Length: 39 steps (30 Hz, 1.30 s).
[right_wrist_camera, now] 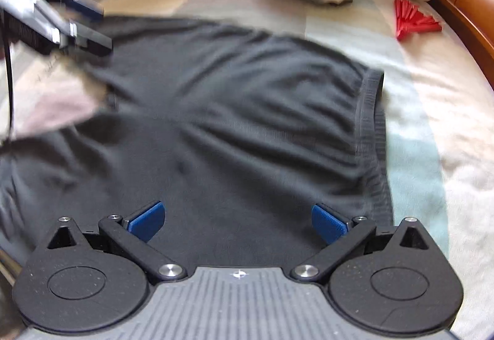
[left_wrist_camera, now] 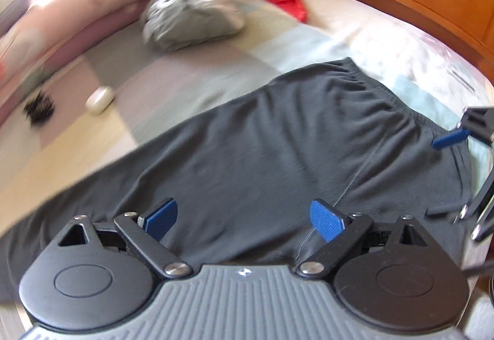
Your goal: Fold clothes
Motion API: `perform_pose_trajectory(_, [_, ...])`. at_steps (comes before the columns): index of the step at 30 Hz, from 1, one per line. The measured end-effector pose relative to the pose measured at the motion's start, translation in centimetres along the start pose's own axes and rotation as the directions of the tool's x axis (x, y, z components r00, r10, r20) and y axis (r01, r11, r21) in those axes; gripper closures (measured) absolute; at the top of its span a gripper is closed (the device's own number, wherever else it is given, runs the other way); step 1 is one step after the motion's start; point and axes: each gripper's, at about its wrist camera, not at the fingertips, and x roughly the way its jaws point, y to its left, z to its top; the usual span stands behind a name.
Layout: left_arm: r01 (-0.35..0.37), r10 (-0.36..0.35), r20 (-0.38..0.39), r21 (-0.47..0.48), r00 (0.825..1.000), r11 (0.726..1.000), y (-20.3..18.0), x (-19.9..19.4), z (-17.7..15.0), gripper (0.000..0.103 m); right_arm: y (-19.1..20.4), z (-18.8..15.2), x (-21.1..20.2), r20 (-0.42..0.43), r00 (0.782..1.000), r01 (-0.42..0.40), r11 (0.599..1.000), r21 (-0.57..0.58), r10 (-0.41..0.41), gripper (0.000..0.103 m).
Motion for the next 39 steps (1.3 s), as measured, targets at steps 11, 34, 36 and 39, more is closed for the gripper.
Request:
perform_pose_trajectory(11, [-0.044,0.044,-0.115,-0.001,0.992,0.999,1.7,-2.3,-4.0,0.01,1.8,-1.4,-1.6,-0.03,0.999,-0.033,0.983,-0.18,0.028,0.0])
perform_pose_trajectory(34, [-0.219,0.1,-0.261,-0.478,0.96,0.851,1.8,-8.1,-26.7,0.008,10.4,4.1,4.1,-0.113,0.98,-0.2,0.879,-0.434,0.167,0.0])
perform_pose_trajectory(36, [-0.201,0.077,-0.262,-0.488,0.962,0.85,1.7,-8.5,-27.0,0.008,10.6,4.2,4.1,-0.123,0.98,-0.197,0.879,-0.435,0.159,0.0])
perform_pose_trajectory(39, [-0.16,0.046,-0.234,-0.493,0.971,0.855,2.2,-9.9,-27.0,0.01,10.8,4.5,4.2,-0.142,0.978,-0.199,0.878,-0.436,0.151,0.0])
